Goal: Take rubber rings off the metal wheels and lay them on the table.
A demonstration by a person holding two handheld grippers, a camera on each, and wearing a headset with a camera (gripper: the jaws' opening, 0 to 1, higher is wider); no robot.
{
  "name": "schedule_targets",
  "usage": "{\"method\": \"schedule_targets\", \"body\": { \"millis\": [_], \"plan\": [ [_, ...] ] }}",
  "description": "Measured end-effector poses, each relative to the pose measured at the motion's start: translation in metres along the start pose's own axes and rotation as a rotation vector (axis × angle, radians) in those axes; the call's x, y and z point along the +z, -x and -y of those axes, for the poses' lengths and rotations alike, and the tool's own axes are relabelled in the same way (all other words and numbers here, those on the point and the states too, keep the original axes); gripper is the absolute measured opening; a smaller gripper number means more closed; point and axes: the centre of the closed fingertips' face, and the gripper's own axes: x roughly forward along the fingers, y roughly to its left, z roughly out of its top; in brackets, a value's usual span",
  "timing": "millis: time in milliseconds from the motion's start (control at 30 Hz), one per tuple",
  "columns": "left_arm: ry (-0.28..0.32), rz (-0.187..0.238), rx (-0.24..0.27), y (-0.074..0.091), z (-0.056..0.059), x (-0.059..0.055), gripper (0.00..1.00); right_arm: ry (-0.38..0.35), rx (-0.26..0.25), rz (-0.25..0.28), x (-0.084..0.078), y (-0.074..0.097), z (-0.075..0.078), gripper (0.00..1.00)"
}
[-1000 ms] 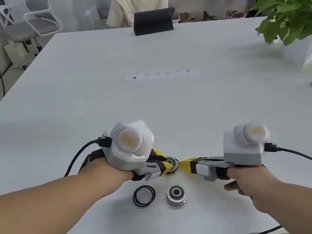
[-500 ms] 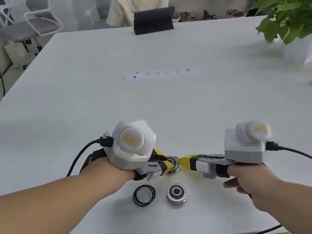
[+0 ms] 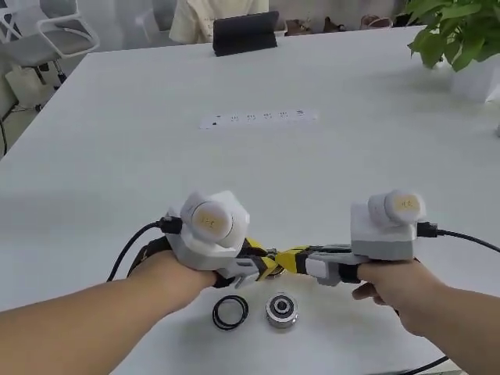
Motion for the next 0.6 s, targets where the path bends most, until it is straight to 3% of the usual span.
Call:
{"method": "schedule_targets", "body": {
  "millis": [67, 133, 467, 600],
  "plan": [
    [0.001, 0.003, 0.0, 0.0001, 0.0, -0.0001, 0.07, 0.02, -0.012, -0.018, -0.0026, 0.0021, 0.0038, 0.0],
    [0.001, 0.003, 0.0, 0.0002, 0.0, 0.0, 0.07, -0.017, -0.001, -0.007, -0.003, 0.0032, 0.0028, 0.0],
    [0.002, 0.005, -0.003, 0.0004, 0.0007, 0.0, 0.07, -0.069, 0.062, 0.022, -0.0035, 0.0097, -0.0024, 0.0],
    [0.001, 0.003, -0.006, 0.0003, 0.0008, 0.0002, 0.07, -0.064, 0.04, 0.031, -0.0019, 0.0091, 0.0025, 0.0]
  ]
}}
